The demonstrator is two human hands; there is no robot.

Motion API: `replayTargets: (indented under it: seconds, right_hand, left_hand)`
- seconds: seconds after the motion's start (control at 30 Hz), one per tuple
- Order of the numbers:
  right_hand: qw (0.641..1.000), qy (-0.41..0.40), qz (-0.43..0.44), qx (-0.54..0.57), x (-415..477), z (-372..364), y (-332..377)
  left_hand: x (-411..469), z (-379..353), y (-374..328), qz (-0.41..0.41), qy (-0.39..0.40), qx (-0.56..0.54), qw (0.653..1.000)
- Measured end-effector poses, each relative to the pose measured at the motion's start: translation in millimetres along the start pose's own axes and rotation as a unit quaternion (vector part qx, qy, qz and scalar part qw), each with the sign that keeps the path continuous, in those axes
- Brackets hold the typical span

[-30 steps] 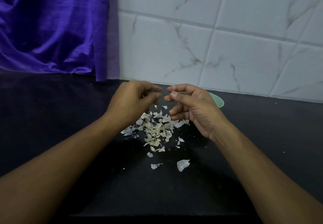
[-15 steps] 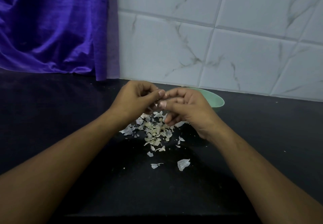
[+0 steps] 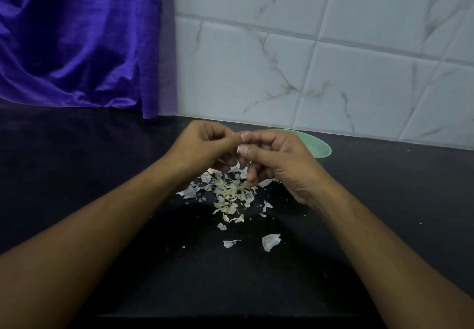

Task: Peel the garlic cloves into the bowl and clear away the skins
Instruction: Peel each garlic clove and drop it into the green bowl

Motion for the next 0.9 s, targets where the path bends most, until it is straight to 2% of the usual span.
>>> replayTargets:
  seconds: [0.07,0.23,0.33,0.43,0.5,0.63,0.8,0.9]
  right_hand:
    - [0.999,-0.014,-0.007,0.037,1,5,0]
    - [0.998,-0.047,-0.009,0.040,1,12,1]
    - [0.995,-0.079,-0.003,0.053,2,18,2]
    - [0.994,-0.097,-0.007,0.057,1,23,-1]
    - [0.993,-0.094,-0.029,0.065,0,20,-7]
    - [0.989,-0.074,-0.070,0.108,2,14,-16]
    - [0.987,-0.058,-0.071,0.132,3,11,-15]
    - [0.990,-0.079,-0.047,0.112,3,13,-13]
  left_hand:
    - [0,-2,-2,-0.002,0.015,-0.022,1.000]
    - [0,-5,-1,-0.010,0.031,-0.001,0.999]
    - [0,8,0,-0.008,-0.028,0.076,0.997]
    - [-2,20,-5,-0.031,-0.092,0.186,0.978]
    - [-2,17,-6,-0.043,-0.086,0.213,0.972]
    - [-2,6,-11,-0.073,-0.045,0.229,0.970]
    - [-3,27,-16,-0.071,-0.143,0.232,0.960]
    - [-2,27,-15,-0.069,-0.135,0.209,0.966]
Point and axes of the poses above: each hand's wrist, its own x-axis towards the middle knuckle, its own z-axis out of the back of the hand, y = z × x, the point moved 10 cm from there along x, towards the middle knuckle, and after that the axes turned 8 degrees about x, right-handed, at the moved point
